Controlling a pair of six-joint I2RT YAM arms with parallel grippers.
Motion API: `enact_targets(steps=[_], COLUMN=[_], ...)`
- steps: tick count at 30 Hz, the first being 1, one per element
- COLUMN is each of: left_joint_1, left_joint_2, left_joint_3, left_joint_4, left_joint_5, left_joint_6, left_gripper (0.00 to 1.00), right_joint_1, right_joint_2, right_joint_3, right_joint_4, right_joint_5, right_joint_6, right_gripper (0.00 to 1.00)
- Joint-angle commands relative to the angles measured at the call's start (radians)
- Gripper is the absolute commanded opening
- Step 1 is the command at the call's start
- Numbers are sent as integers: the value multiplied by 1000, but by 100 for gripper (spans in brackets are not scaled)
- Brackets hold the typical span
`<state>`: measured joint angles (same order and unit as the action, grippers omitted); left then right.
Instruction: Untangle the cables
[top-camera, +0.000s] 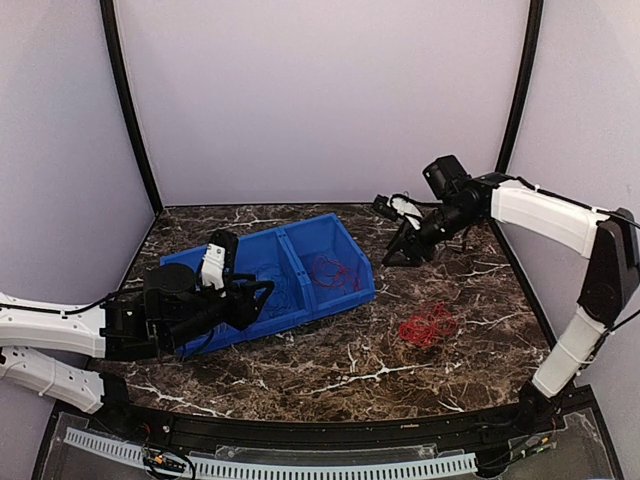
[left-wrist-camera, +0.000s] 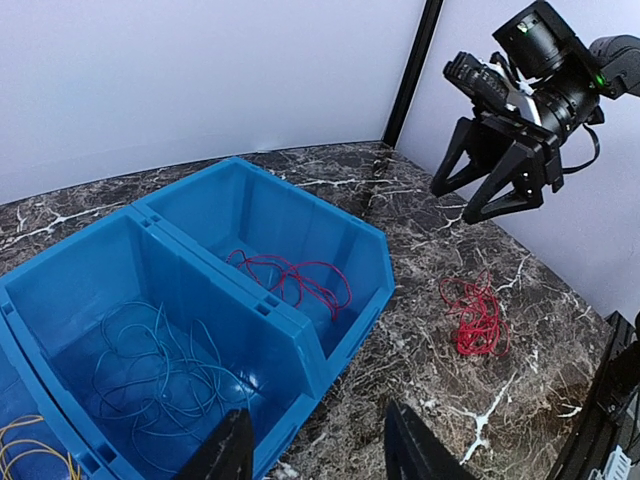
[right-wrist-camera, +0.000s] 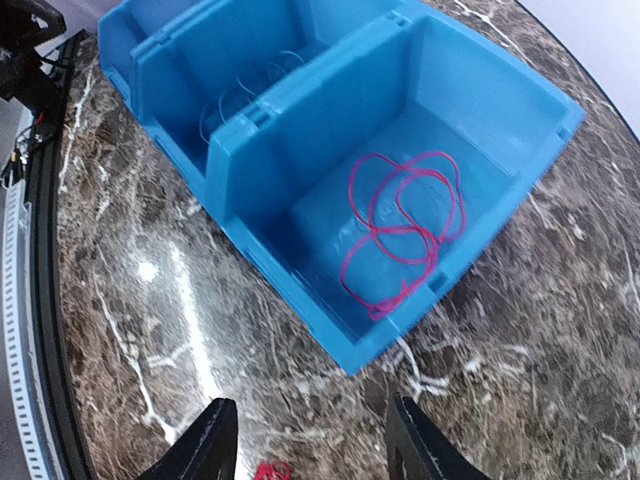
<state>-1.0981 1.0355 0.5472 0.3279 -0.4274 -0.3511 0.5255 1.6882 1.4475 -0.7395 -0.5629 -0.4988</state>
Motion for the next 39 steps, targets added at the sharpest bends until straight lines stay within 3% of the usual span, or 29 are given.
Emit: enact_targets(steps=[1, 7, 13, 24, 39], left_joint_1=[-4, -2, -2, -3, -4], left_joint_2=[48, 179, 337, 457, 483], left_joint_3=[42, 91, 178, 234, 263], left_joint_4=[56, 117, 177, 240, 221], left_joint_5=[8, 78, 231, 397, 426], left_joint_6=[30, 54, 24, -61, -65], left_gripper=[47, 48, 48, 47, 47], right_joint_1=[-104, -248, -266, -267, -266], right_joint_2=[-109, -221, -231, -98, -80], right_joint_3=[-151, -348, -471, -434, -416], right_joint_4=[-64, -146, -108, -3, 56], right_joint_5=[89, 115, 209, 266, 314], right_joint_6=[-103, -260, -318, -302, -275], right_gripper=[53, 52, 51, 49, 47])
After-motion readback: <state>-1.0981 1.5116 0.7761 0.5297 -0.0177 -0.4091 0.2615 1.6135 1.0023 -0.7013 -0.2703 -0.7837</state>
